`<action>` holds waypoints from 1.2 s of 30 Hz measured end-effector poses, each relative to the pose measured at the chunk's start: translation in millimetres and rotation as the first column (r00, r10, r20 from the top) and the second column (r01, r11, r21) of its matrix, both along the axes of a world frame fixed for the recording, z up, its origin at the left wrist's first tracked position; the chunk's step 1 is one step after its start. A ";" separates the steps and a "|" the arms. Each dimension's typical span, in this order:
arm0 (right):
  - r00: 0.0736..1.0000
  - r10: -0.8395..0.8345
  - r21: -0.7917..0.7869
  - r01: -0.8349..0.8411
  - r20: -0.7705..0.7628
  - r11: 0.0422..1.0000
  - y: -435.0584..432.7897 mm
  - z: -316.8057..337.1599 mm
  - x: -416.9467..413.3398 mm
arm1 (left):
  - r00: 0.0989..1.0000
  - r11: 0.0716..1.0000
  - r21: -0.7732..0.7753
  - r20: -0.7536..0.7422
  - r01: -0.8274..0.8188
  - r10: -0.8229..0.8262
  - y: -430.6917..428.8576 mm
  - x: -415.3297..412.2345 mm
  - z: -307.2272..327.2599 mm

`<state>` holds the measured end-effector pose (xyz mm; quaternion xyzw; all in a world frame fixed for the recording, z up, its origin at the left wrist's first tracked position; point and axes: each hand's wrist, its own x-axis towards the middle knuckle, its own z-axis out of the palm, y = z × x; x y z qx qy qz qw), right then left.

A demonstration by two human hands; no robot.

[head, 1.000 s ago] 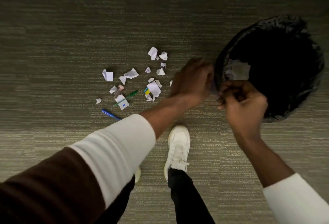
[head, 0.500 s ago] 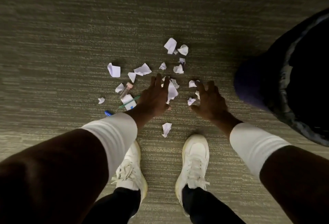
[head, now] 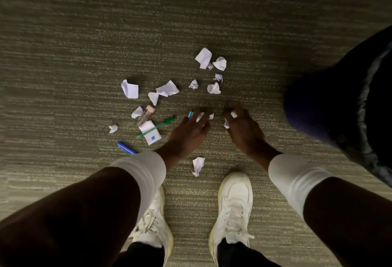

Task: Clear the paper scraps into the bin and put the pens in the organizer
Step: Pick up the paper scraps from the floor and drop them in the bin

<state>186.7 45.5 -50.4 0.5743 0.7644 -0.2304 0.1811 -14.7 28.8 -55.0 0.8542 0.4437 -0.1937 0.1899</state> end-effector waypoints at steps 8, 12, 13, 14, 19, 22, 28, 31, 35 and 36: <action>0.981 -0.092 0.037 0.099 -0.169 0.994 -7.6 18.5 -0.1 | 0.998 1.000 0.005 0.052 0.030 -0.030 10.4 7.1 34.3; 0.908 -0.240 0.072 0.280 -0.344 0.957 -21.2 50.5 5.0 | 0.978 0.990 -0.054 0.159 -0.127 0.134 2.6 16.6 71.3; 0.881 -0.274 0.089 0.332 -0.385 0.939 -24.0 62.0 6.8 | 0.966 0.983 -0.050 0.184 -0.177 0.183 1.9 19.4 81.3; 0.855 -0.307 0.108 0.382 -0.418 0.918 -26.1 75.0 8.6 | 0.950 0.973 -0.045 0.207 -0.228 0.232 0.9 22.8 92.9; 0.708 -0.425 0.177 0.606 -0.564 0.776 -32.1 157.0 25.9 | 0.804 0.888 -0.074 0.395 -0.454 0.444 3.8 56.9 169.2; 0.646 -0.442 0.234 0.693 -0.623 0.682 -33.6 215.2 48.0 | 0.632 0.817 -0.079 0.593 -0.571 0.499 8.8 90.9 221.6; 0.580 -0.535 0.321 0.803 -0.614 0.502 -26.4 293.9 116.7 | 0.485 0.786 -0.096 0.739 -0.611 0.468 26.0 172.0 301.8; 0.516 -0.646 0.323 0.856 -0.563 0.403 -18.8 302.7 150.4 | 0.535 0.832 -0.128 0.710 -0.540 0.457 32.2 206.9 318.8; 0.417 -0.719 0.240 0.909 -0.556 0.342 -5.4 294.8 173.0 | 0.560 0.864 -0.262 0.673 -0.430 0.483 45.6 234.2 317.7; 0.396 -0.725 0.227 0.918 -0.564 0.324 -2.4 292.9 176.1 | 0.554 0.864 -0.298 0.672 -0.405 0.491 49.8 238.5 318.0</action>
